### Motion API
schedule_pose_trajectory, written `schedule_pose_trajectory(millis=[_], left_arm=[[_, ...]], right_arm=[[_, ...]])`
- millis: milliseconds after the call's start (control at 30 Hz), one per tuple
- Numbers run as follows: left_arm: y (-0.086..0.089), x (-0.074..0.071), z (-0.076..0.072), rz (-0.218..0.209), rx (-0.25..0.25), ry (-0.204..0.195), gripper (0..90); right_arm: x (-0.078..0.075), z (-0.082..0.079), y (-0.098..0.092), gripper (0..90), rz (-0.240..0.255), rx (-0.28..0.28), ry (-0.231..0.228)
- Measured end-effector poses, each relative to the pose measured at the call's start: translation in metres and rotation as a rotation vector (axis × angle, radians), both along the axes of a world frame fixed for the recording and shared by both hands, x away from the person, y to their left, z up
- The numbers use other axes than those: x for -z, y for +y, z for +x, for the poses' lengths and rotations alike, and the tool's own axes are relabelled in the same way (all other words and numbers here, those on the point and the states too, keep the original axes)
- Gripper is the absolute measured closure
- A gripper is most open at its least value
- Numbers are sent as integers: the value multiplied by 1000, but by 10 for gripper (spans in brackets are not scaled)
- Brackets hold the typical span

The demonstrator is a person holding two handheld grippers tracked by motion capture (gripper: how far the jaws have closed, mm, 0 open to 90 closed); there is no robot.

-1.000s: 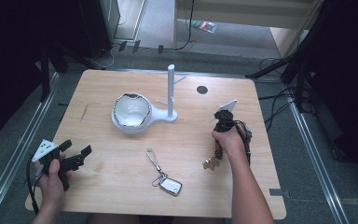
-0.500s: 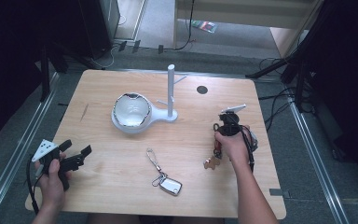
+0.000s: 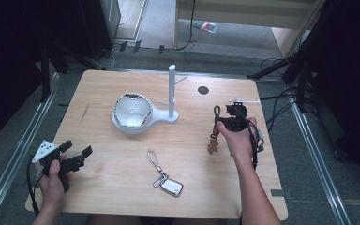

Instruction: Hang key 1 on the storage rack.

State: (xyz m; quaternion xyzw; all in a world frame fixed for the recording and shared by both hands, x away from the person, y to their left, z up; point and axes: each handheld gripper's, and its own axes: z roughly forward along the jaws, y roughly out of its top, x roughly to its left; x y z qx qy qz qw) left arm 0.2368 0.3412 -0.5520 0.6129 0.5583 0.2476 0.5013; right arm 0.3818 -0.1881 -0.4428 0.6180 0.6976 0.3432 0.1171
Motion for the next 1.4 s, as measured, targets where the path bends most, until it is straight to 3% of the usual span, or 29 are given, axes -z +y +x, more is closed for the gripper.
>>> schedule_pose_trajectory(millis=[367,433,533,667,933,1400], left_arm=[[0,0,0,0,1,-2,69],[0,0,0,-1,2,-1,69],[0,0,0,1,3,0,69],[0,0,0,-1,2,0,69],[0,0,0,-1,3,-1,69],[0,0,0,-3,2,-2,69]], right_arm=[[-27,1,20,806,23,-83,-209],[-28,1,21,805,22,-83,-217],[-32,2,28,805,19,-127,-280],[-37,4,34,805,15,-136,-326],[-43,9,43,804,34,-156,-388],[-43,18,56,804,70,-170,-416]])
